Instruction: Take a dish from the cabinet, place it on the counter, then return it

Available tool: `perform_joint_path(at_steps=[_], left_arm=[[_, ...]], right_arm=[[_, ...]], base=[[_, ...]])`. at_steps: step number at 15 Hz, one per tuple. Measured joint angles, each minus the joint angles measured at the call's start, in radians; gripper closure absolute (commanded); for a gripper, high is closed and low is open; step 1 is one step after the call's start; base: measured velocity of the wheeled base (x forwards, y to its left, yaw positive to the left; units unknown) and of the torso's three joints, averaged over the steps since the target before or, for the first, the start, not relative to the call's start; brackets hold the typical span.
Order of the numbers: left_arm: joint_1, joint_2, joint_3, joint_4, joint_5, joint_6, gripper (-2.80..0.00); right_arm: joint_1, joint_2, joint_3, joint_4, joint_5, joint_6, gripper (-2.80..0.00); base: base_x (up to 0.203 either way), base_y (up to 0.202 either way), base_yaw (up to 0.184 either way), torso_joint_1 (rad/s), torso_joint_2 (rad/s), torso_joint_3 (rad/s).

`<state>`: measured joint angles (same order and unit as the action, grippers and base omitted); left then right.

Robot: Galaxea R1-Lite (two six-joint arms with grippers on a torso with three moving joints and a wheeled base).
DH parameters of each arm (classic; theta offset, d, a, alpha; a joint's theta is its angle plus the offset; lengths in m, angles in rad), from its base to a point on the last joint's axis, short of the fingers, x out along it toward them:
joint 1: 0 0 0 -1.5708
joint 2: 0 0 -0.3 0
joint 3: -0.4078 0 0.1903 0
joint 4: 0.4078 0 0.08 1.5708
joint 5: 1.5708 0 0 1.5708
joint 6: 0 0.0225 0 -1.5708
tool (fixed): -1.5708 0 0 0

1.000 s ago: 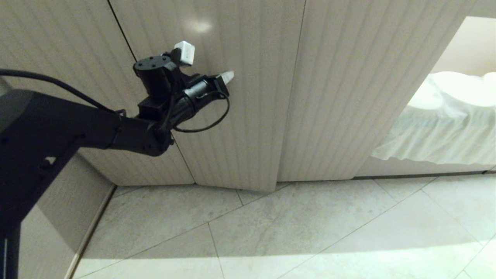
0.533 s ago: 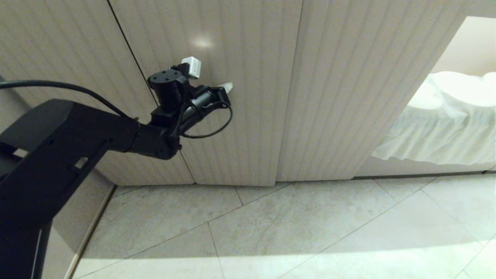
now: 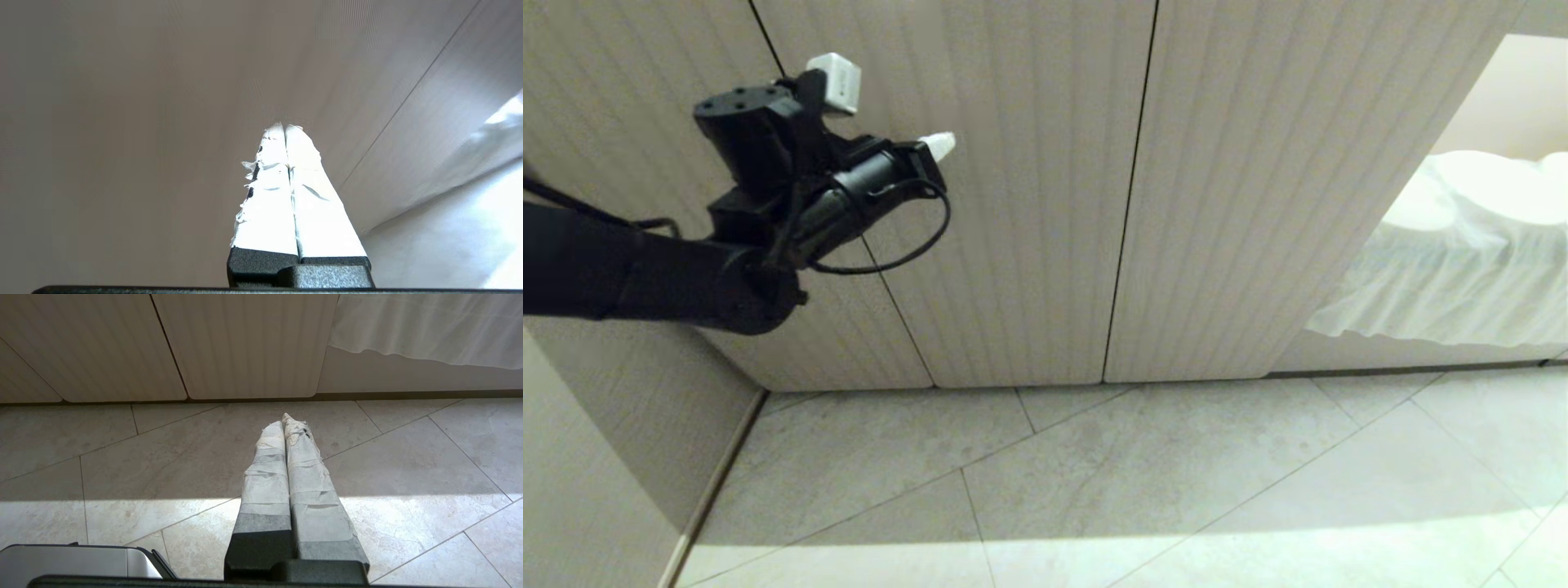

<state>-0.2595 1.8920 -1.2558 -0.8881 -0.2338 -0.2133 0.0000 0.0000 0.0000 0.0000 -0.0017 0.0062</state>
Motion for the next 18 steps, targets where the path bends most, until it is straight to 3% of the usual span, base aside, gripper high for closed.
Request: perform_joint_path(at_steps=[4, 8, 11, 14, 16, 18], left_arm=[[0.154, -0.318, 0.3, 0.073, 0.0, 0.137, 0.0], [0.325, -0.688, 0.635, 0.186, 0.001, 0.174, 0.0], [0.399, -1.004, 0.82, 0.344, 0.001, 0.199, 0.0], [0.41, -1.32, 0.921, 0.587, 0.034, 0.234, 0.0], [0.354, -1.488, 0.986, 0.725, 0.123, 0.276, 0.0], [0.304, -1.624, 1.055, 0.784, 0.207, 0.301, 0.0]], right_arm=[[0.0, 0.0, 0.0, 0.0, 0.0, 0.0, 0.0], [0.0, 0.0, 0.0, 0.0, 0.0, 0.0, 0.0], [0.0, 0.0, 0.0, 0.0, 0.0, 0.001, 0.0], [0.0, 0.0, 0.0, 0.0, 0.0, 0.0, 0.0], [0.0, 0.0, 0.0, 0.0, 0.0, 0.0, 0.0], [0.0, 0.0, 0.0, 0.0, 0.0, 0.0, 0.0]], base=[[0.0, 0.0, 0.0, 0.0, 0.0, 0.0], [0.0, 0.0, 0.0, 0.0, 0.0, 0.0], [0.0, 0.0, 0.0, 0.0, 0.0, 0.0], [0.0, 0.0, 0.0, 0.0, 0.0, 0.0], [0.0, 0.0, 0.0, 0.0, 0.0, 0.0], [0.0, 0.0, 0.0, 0.0, 0.0, 0.0]])
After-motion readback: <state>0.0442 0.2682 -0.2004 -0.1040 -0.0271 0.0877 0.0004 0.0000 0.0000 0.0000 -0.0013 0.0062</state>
